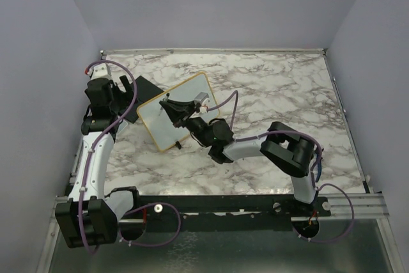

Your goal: Write a sentence on the whiteboard

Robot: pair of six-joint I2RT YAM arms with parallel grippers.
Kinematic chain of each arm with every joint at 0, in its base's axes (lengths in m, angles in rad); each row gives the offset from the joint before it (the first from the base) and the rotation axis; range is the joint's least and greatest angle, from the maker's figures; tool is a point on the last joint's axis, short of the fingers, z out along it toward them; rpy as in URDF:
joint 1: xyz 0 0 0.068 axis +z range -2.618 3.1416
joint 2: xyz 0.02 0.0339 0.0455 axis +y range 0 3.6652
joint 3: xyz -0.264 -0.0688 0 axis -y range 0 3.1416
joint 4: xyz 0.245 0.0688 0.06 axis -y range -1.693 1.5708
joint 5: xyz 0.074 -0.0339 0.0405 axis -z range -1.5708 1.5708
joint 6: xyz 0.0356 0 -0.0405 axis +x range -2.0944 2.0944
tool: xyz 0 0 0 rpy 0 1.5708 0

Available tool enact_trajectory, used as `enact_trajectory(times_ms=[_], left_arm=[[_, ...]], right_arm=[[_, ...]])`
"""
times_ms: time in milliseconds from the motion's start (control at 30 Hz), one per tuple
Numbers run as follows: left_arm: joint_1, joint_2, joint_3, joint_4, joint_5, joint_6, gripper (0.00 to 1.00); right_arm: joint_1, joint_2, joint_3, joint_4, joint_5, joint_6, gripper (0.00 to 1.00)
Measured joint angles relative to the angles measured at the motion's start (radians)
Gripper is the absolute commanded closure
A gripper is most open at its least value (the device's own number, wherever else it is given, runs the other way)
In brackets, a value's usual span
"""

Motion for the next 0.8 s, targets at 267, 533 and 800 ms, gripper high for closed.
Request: enact_trajectory(times_ms=[267, 533, 800], left_arm=[[0.002, 0.002, 0.0, 0.0, 0.024, 0.001, 0.14], [0.002, 0.005, 0.0, 0.0, 0.041, 0.001, 0.14], [0.003, 0.008, 0.0, 0.0, 0.049, 0.001, 0.16]], right_arm=[[0.003, 0.074, 0.08, -0.005, 0.006, -0.011, 0.99], [0.003, 0.113, 0.136, -0.021, 0.006, -0.022, 0.99], [0.003, 0.142, 0.176, -0.051, 0.004, -0.021, 0.99]])
